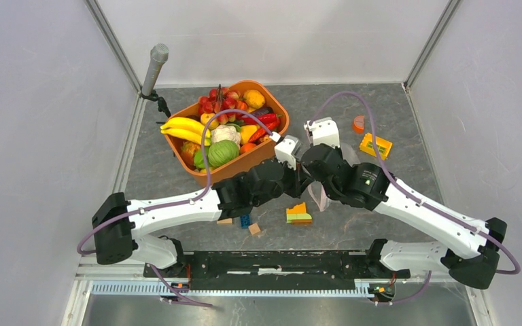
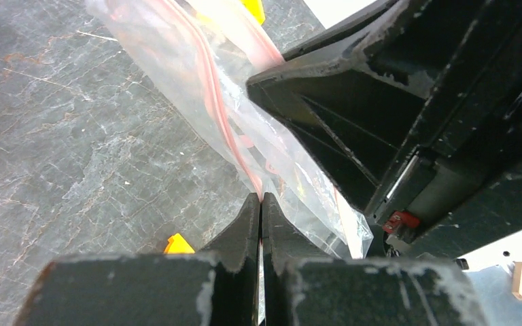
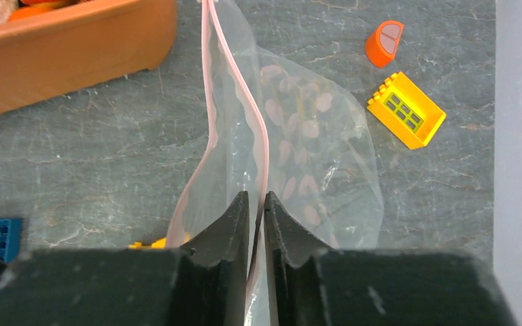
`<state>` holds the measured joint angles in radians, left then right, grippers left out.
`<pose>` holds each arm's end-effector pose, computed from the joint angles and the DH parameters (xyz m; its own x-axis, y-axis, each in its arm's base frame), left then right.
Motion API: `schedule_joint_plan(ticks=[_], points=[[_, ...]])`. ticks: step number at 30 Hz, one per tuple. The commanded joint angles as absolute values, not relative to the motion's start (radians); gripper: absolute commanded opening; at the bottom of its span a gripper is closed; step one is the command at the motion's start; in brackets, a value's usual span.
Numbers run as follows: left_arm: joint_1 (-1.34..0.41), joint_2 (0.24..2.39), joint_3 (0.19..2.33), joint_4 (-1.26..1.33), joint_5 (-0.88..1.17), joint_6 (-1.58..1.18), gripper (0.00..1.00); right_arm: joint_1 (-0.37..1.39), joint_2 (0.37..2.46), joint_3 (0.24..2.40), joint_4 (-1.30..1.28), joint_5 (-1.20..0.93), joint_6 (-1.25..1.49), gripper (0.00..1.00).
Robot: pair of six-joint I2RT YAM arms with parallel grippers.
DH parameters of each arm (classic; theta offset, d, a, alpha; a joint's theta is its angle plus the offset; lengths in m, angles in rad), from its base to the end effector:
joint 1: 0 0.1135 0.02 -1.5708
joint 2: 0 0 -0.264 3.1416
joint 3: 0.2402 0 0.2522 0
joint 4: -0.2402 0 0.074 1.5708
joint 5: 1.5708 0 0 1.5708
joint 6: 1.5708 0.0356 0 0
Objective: Place the food in the zip-top bag and seal the zipper
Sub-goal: Open the zipper of the food storage bag at the center of the board.
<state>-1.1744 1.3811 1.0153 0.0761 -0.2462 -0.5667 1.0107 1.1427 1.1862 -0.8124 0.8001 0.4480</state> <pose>0.1333 -0.2959 0.3102 -0.5249 -0.0944 -0.8459 0.6195 0.6392 -0.4557 0.1404 0.1758 0.3556 -0.4700 -0.1814 -0.8638 -0.1250 0.9825 -0.1383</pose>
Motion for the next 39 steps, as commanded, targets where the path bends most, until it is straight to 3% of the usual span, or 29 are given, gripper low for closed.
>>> schedule_joint_plan(ticks=[1,9,23,27,29,32,35,39], points=[[-1.181,1.372,1.043,0.082,-0.301,-0.521,0.02,1.012,1.136,1.221,-0.859,0.844,0.467,0.16],[-1.178,1.349,1.012,0.013,-0.413,-0.545,0.02,1.012,1.053,1.166,-0.831,0.841,0.486,0.0],[-1.039,1.376,0.984,-0.048,-0.348,-0.585,0.02,1.012,0.961,1.075,-0.9,1.03,0.646,0.0],[-1.034,1.42,1.019,-0.042,-0.281,-0.571,0.03,1.013,0.948,1.034,-0.761,1.004,0.585,0.0],[-1.035,1.416,1.016,-0.006,-0.244,-0.563,0.17,1.011,0.949,1.017,-0.705,0.984,0.567,0.0],[-1.033,1.401,1.026,-0.005,-0.227,-0.542,0.28,1.004,0.953,0.991,-0.653,0.98,0.558,0.0],[-1.034,1.369,1.032,-0.014,-0.226,-0.523,0.49,0.97,0.953,0.959,-0.576,0.914,0.531,0.0],[-1.031,1.308,1.013,-0.034,-0.242,-0.506,0.63,0.906,0.942,0.901,-0.482,0.802,0.509,0.0]])
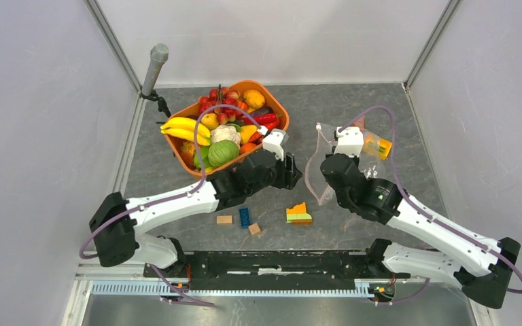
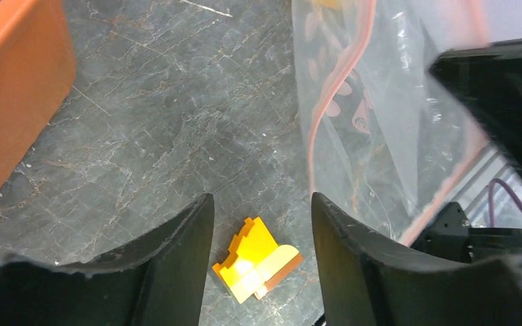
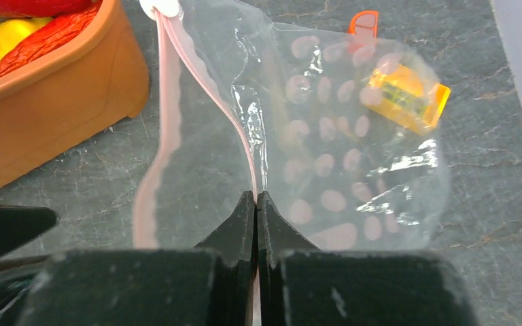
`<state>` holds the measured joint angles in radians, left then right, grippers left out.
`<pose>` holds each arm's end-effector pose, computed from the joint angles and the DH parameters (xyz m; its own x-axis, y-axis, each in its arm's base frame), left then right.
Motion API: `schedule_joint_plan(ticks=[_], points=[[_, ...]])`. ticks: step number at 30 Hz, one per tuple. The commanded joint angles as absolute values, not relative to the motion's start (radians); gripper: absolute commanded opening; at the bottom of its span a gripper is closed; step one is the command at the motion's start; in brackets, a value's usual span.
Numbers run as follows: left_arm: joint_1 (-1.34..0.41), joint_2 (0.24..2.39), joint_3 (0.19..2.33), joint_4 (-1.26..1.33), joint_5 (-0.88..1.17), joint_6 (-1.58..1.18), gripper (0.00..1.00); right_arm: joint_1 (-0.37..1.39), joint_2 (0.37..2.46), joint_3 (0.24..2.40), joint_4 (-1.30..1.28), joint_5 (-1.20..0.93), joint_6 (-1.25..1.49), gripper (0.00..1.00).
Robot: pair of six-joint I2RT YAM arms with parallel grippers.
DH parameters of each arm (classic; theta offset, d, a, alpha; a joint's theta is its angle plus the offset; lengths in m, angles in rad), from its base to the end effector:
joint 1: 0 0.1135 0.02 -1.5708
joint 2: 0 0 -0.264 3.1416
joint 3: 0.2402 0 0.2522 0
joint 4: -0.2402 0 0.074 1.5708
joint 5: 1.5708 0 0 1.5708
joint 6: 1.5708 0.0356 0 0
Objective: Place the food in the zip-top bag and seal the zipper
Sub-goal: Open the zipper of the food storage bag at the center of the board, then pick up the fake fruit from the bin.
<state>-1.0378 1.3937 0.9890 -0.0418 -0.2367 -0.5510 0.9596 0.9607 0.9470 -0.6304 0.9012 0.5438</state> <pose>0.1699 -0.2716 0.2852 -0.5690 -0.0371 -0.8215 0.5069 0.7708 -0.3859 0.1327 0.1407 0.3288 -0.3717 0.0291 -0.9279 0.0512 0.9986 0.0108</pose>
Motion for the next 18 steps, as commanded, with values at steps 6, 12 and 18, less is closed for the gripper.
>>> schedule_joint_plan(ticks=[6,12,18], points=[[-1.024,1.173,0.987,-0.104,-0.282,-0.443,0.92,0.846,0.942,0.852,-0.399,0.683,0.496,0.0],[-0.875,1.06,1.045,-0.26,-0.271,-0.348,1.0,0.833,0.948,0.846,-0.369,0.626,0.467,0.0],[-0.656,1.078,1.127,-0.277,-0.229,-0.251,1.0,0.832,0.94,0.839,-0.358,0.59,0.468,0.0]])
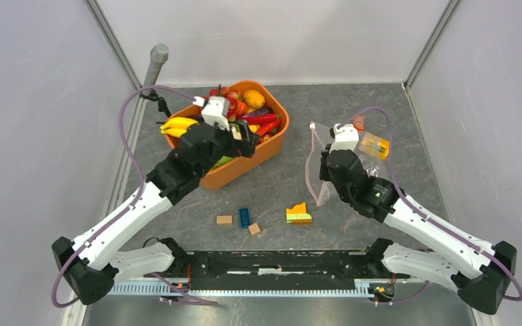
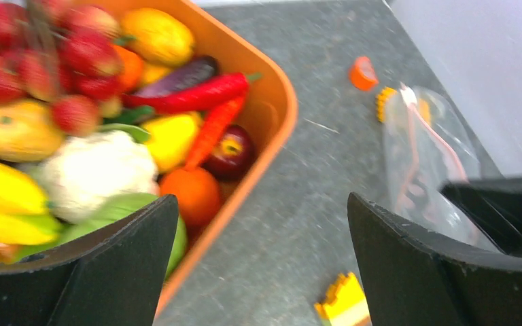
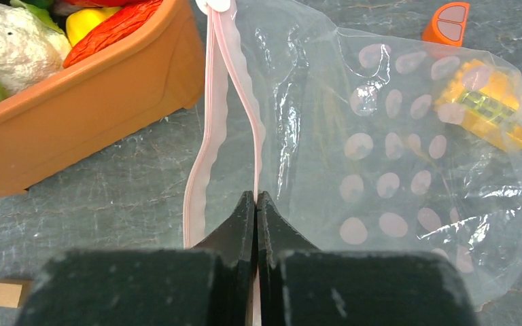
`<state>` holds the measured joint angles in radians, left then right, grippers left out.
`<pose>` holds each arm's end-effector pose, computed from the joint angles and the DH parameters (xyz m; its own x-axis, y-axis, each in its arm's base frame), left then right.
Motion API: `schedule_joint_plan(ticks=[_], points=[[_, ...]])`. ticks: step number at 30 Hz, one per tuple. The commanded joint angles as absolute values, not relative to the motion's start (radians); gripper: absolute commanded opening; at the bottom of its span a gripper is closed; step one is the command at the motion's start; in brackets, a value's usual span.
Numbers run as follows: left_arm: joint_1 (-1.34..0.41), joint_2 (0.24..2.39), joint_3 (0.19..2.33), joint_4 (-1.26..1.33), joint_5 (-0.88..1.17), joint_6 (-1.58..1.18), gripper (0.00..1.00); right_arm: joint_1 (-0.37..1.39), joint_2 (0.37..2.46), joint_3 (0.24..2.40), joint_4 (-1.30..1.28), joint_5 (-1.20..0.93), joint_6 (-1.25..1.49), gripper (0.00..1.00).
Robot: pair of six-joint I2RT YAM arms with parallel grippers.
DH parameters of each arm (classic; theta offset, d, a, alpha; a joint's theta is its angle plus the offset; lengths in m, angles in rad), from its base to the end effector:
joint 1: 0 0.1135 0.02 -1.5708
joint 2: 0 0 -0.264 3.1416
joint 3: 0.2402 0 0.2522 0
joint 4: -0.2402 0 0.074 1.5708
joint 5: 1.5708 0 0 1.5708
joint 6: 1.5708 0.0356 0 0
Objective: Place the food in the zip-top bag and seal the zipper
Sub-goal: Pick up the fake fruit from the bin.
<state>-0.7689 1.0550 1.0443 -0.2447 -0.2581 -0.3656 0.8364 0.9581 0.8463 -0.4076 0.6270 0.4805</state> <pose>0.1790 -0.1605 0.3731 -0.3465 -0.1458 -0.9267 0.3972 0.8721 -0.2857 0.1546 0.1401 0.3107 -0.4150 0.0989 -0.9044 -0.0766 0.9868 0.1430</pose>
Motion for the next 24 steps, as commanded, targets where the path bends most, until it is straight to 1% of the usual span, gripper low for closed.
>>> schedule_joint_plan(ticks=[1,5,7,14,20,24], points=[[-0.618,1.1,1.152,-0.28,-0.215,-0.239,1.0,0.833,0.939,0.84,-0.358,0.585,0.467,0.0],[-0.507,1.208,1.23,-0.253,-0.174,-0.208,1.0,0.833,0.933,0.845,-0.364,0.561,0.458,0.0],[-0.474,1.255,1.264,-0.236,-0.201,-0.197,1.0,0.833,0.924,0.842,-0.363,0.546,0.458,0.0],[-0.418,1.392,1.356,-0.186,-0.252,-0.143,1.0,0.834,0.888,0.83,-0.373,0.53,0.459,0.0],[-0.369,1.506,1.419,-0.145,-0.245,-0.156,0.94,0.833,0.889,0.827,-0.371,0.504,0.459,0.0],[-0.341,1.574,1.458,-0.143,-0.234,-0.157,0.85,0.834,0.89,0.821,-0.366,0.489,0.459,0.0]])
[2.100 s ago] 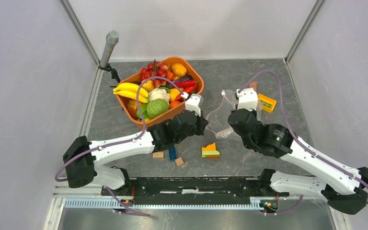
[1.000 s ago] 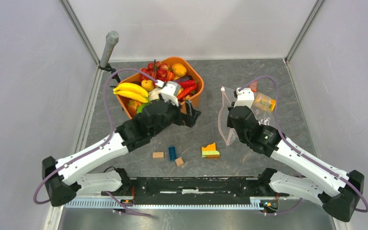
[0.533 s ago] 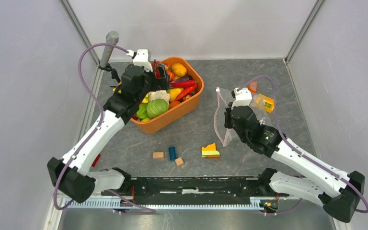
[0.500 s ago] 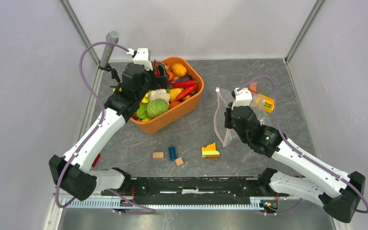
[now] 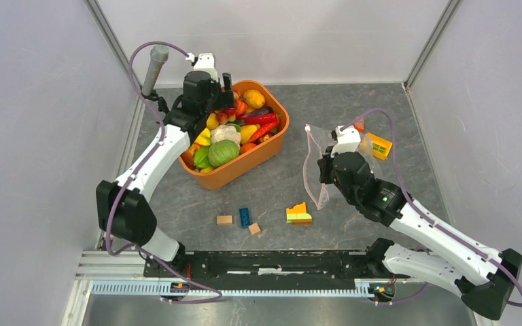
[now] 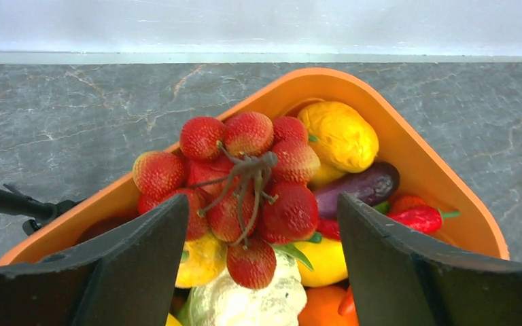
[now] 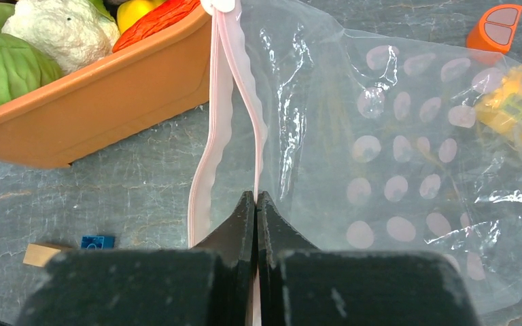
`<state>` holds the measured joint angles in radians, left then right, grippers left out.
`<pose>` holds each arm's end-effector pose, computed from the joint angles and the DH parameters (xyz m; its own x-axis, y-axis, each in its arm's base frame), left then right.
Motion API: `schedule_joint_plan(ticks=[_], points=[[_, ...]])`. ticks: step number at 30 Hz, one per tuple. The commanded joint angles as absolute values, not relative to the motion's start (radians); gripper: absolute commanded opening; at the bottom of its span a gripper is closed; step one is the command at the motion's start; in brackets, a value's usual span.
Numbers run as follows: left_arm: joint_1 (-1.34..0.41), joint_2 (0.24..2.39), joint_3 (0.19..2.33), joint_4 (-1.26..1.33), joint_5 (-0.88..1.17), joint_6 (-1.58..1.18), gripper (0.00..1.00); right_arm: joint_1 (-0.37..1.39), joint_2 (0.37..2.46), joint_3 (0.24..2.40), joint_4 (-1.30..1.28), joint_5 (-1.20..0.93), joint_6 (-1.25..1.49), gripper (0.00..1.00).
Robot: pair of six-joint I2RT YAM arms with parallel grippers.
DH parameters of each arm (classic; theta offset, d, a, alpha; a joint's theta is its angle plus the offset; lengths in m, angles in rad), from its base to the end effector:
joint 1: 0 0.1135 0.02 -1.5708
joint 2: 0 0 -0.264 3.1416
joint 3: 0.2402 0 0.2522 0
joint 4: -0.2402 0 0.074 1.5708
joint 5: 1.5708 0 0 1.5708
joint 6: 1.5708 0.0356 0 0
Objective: Place the food in the zip-top bag and seal the zipper
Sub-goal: Pick up the fake fruit from the bin, then place the fake fruit in the zipper food storage bag.
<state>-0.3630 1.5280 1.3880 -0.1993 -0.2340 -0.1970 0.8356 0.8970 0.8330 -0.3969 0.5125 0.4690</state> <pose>0.3414 -0.1209 0.3663 -0.3327 -0.0773 -0.9399 0.0774 0.9910 -0.1089 0.1455 0.1349 0.3173 -0.4251 0.1172 -0.8975 -0.1790 0.9611 0.2103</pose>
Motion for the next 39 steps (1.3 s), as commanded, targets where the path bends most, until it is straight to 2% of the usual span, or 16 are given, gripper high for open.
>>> schedule_joint_plan(ticks=[1,3,6,9,12,14,16,30,39], points=[[-0.338,1.584,1.463,-0.14,-0.218,-0.152,0.81,0.833,0.89,0.82,-0.364,0.488,0.46,0.0],[-0.334,1.612,1.469,-0.133,-0.204,-0.147,0.75,0.834,0.887,0.816,-0.363,0.484,0.46,0.0],[-0.32,1.649,1.483,-0.139,-0.175,-0.155,0.62,0.834,0.886,0.813,-0.359,0.471,0.461,0.0],[-0.313,1.669,1.489,-0.149,-0.155,-0.158,0.43,0.833,0.882,0.807,-0.358,0.467,0.462,0.0],[-0.313,1.658,1.477,-0.146,-0.143,-0.158,0.33,0.832,0.879,0.801,-0.358,0.467,0.466,0.0],[-0.313,1.652,1.486,-0.166,-0.132,-0.154,0.16,0.833,0.875,0.799,-0.353,0.463,0.468,0.0],[-0.313,1.633,1.493,-0.181,-0.114,-0.15,0.04,0.833,0.875,0.799,-0.352,0.461,0.47,0.0],[-0.313,1.33,1.444,-0.185,0.102,-0.16,0.02,0.833,0.786,0.709,-0.282,0.488,0.555,0.0],[-0.313,1.128,1.311,-0.135,0.38,-0.329,0.02,0.833,0.772,0.677,-0.232,0.475,0.598,0.0]])
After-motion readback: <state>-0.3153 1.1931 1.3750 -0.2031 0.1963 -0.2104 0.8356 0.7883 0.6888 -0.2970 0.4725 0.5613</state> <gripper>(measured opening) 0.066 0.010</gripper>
